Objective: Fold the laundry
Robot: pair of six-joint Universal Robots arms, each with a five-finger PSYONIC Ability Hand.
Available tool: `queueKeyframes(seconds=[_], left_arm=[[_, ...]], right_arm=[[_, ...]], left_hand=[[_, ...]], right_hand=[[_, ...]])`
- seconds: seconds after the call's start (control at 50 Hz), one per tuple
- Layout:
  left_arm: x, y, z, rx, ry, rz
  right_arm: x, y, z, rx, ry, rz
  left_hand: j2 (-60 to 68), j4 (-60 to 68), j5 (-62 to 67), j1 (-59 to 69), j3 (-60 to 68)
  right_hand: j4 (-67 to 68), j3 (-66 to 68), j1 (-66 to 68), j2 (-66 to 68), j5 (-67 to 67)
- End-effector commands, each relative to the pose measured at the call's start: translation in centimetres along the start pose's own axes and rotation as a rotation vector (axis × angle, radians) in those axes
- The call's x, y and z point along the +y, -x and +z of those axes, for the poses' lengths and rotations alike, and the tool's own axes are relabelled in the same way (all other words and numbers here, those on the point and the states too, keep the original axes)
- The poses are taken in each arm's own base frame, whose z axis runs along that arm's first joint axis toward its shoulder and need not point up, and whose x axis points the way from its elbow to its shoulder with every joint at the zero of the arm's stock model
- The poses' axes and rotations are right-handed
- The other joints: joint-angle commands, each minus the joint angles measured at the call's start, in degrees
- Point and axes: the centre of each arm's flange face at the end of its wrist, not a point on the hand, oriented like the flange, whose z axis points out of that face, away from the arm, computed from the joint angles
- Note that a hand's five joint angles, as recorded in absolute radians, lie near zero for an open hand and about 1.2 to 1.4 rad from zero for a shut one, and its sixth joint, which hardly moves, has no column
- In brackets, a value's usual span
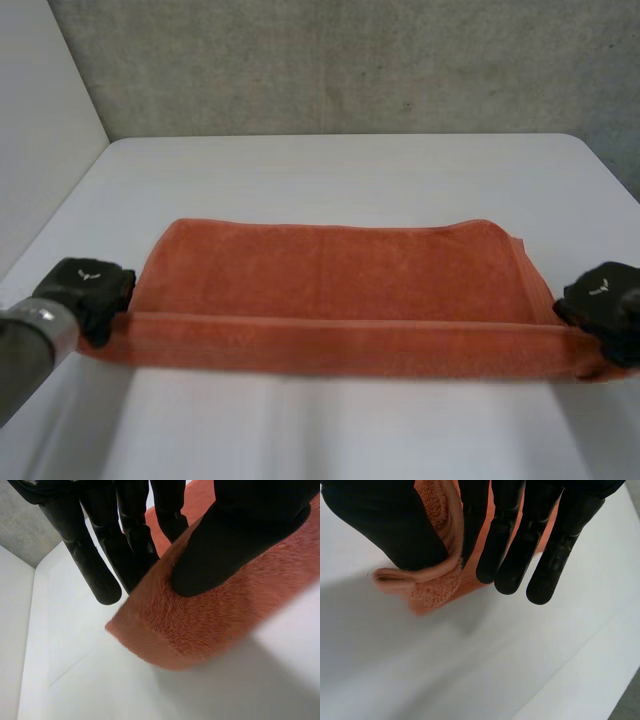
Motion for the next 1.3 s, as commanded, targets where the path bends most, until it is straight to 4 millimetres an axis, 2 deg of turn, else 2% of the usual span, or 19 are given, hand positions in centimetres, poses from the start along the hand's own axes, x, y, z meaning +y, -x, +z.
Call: queueKeyframes(seconds=[0.02,0.14,0.2,0.4,0.42,0.44,0.46,0.48,0.5,0.62,0.66,0.68,0.72,0.74,0.78,0.86,0.92,1.08,1.3], left_arm=[[-1.6,0.6,7.0,-0.067,-0.134,0.01],[-3.9,1.3,11.1,-0.138,-0.289,0.016],[-5.1,1.2,14.7,-0.175,-0.381,0.023],[-4.0,0.1,19.1,-0.177,-0.402,0.067],[-3.9,-0.4,19.3,-0.169,-0.423,0.082],[-3.9,-0.4,19.3,-0.169,-0.423,0.082],[-4.0,-0.8,19.4,-0.161,-0.445,0.096],[-4.0,-0.8,19.4,-0.161,-0.445,0.096],[-4.1,-1.2,19.5,-0.16,-0.462,0.11],[-5.1,-1.5,18.3,-0.165,-0.518,0.123],[-6.0,-1.1,17.6,-0.179,-0.538,0.122],[-6.6,-0.8,16.8,-0.186,-0.55,0.12],[-7.0,-0.5,15.9,-0.19,-0.556,0.119],[-7.0,-0.5,15.9,-0.19,-0.556,0.119],[-7.9,0.1,13.9,-0.198,-0.567,0.112],[-7.8,0.2,12.1,-0.192,-0.556,0.102],[-7.4,-0.1,9.5,-0.171,-0.544,0.074],[-5.4,-1.8,5.5,-0.082,-0.506,-0.064],[-5.0,-2.4,5.5,-0.061,-0.494,-0.096]], right_arm=[[-2.3,-0.7,5.4,0.14,-0.075,-0.028],[-3.8,-2.2,9.5,0.267,-0.179,-0.057],[-5.3,-3.4,13.0,0.392,-0.295,-0.067],[-5.9,-3.0,18.5,0.451,-0.354,-0.096],[-5.8,-2.7,19.1,0.445,-0.354,-0.096],[-5.8,-2.6,19.5,0.447,-0.353,-0.092],[-5.8,-2.6,19.5,0.447,-0.353,-0.092],[-5.8,-2.7,19.7,0.455,-0.35,-0.083],[-5.9,-3.0,19.7,0.465,-0.351,-0.078],[-7.2,-4.4,18.0,0.518,-0.405,-0.021],[-8.2,-6.4,14.7,0.546,-0.469,0.108],[-8.2,-6.4,14.7,0.547,-0.469,0.108],[-8.7,-6.9,12.3,0.536,-0.514,0.202],[-8.7,-6.9,12.3,0.536,-0.514,0.203],[-8.9,-6.8,10.0,0.516,-0.54,0.28],[-8.3,-6.0,8.2,0.474,-0.525,0.343],[-5.9,-4.8,6.5,0.382,-0.424,0.41],[-2.0,-3.7,5.8,0.298,-0.281,0.489],[-1.2,-7.2,7.1,0.405,-0.357,0.477]], left_hand=[[10.2,10.3,10.7,11.5,10.3],[10.2,10.3,10.7,11.5,10.3],[10.2,10.3,10.7,11.5,10.3],[10.2,10.3,10.7,11.5,10.3],[10.2,10.3,10.7,11.5,10.3],[10.2,10.3,10.7,11.5,10.3],[-16.9,-16.8,-16.4,-15.7,-16.8],[-17.2,-17.1,-16.7,-15.9,-17.1],[-58.2,-58.1,-57.7,-56.9,-58.0],[-59.8,-59.7,-59.3,-58.5,-59.7],[-59.8,-59.7,-59.3,-58.5,-59.7],[-59.8,-59.7,-59.3,-58.5,-59.7],[-59.8,-59.7,-59.3,-58.5,-59.7],[-59.8,-59.7,-59.3,-58.5,-59.7],[-59.8,-59.7,-59.3,-58.5,-59.7],[-59.8,-59.7,-59.3,-58.5,-59.7],[-59.8,-59.7,-59.3,-58.5,-59.7],[-59.8,-59.7,-59.3,-58.5,-59.7],[-59.8,-59.7,-59.3,-58.5,-59.7]], right_hand=[[11.7,12.1,23.1,12.2,13.4],[11.7,12.1,23.1,12.2,13.4],[11.7,12.1,23.1,12.2,13.4],[11.7,12.1,23.1,12.2,13.4],[-6.6,-6.2,4.8,-6.1,-4.9],[-51.4,-51.0,-40.0,-50.9,-49.7],[-51.8,-51.4,-40.4,-51.3,-50.1],[-58.3,-57.9,-46.9,-57.8,-56.6],[-58.3,-57.9,-46.9,-57.8,-56.6],[-58.3,-57.9,-46.9,-57.8,-56.6],[-58.3,-57.9,-46.9,-57.8,-56.6],[-58.3,-57.9,-46.9,-57.8,-56.6],[-58.3,-57.9,-46.9,-57.8,-56.6],[-58.3,-57.9,-46.9,-57.8,-56.6],[-58.3,-57.9,-46.9,-57.8,-56.6],[-58.3,-57.9,-46.9,-57.8,-56.6],[-58.3,-57.9,-46.9,-57.8,-56.6],[-58.3,-57.9,-46.9,-57.8,-56.6],[-58.3,-57.9,-46.9,-57.8,-56.6]])
